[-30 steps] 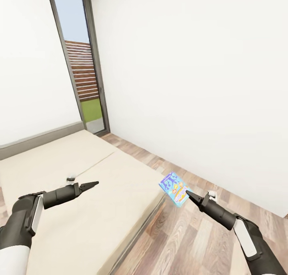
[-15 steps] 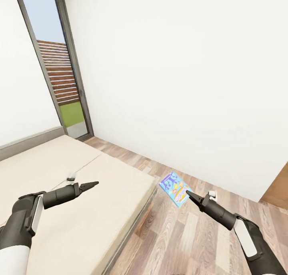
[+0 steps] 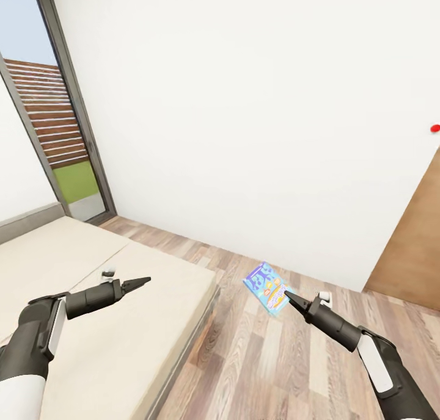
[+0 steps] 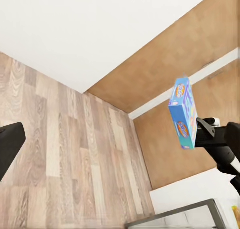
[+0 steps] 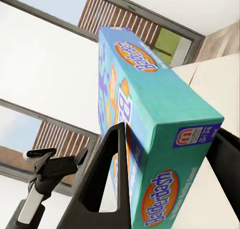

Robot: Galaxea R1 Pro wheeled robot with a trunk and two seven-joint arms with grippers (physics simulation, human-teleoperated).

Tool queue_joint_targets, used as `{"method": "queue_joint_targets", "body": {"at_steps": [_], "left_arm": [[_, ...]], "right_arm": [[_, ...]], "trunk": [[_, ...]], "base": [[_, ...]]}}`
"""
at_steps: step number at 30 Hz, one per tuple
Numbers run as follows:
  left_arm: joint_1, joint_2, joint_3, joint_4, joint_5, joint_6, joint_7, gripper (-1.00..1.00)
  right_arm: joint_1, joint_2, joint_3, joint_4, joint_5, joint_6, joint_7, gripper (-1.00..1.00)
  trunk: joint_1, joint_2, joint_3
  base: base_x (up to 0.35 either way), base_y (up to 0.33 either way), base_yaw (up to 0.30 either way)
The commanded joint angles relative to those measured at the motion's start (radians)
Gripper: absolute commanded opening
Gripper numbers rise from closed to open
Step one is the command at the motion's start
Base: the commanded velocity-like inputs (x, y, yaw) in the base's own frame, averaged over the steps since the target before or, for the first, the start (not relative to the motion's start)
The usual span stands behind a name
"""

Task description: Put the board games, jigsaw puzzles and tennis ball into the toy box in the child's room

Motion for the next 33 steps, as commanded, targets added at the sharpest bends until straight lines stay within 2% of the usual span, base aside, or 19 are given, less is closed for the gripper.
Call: {"method": "queue_joint_targets", "body": {"at_steps": [1, 10, 13, 17, 33], "left_arm": [[-0.001, 0.0, 0.002, -0.001, -0.004, 0.01, -0.007, 1.0], [-0.001, 0.0, 0.002, -0.001, -0.004, 0.01, -0.007, 1.0], [-0.001, 0.0, 0.002, -0.001, -0.004, 0.01, -0.007, 1.0], [-0.001, 0.0, 0.002, -0.001, -0.004, 0.01, -0.007, 1.0], [-0.001, 0.0, 0.002, -0.001, -0.004, 0.01, -0.009, 1.0]], "right_arm": [[-0.001, 0.0, -0.001, 0.0, -0.006, 0.007, 0.002, -1.0], [-0.001, 0.0, -0.002, 0.0, -0.006, 0.007, 0.002, -1.0], [-0.001, 0.001, -0.028, 0.0, -0.006, 0.007, 0.002, -1.0], [-0.001, 0.002, -0.044, 0.0, -0.006, 0.009, 0.002, -1.0], [-0.001, 0.002, -0.047, 0.0, -0.006, 0.009, 0.002, -1.0]], "trunk": [[0.001, -0.002, -0.002], [0.001, -0.002, 0.004], [0.001, -0.002, 0.005], [0.001, -0.002, 0.008], [0.001, -0.002, 0.017]], "base": [[0.0, 0.0, -0.281], [0.0, 0.0, -0.281], [0.0, 0.0, -0.281], [0.0, 0.0, -0.281], [0.0, 0.0, -0.281]]}}
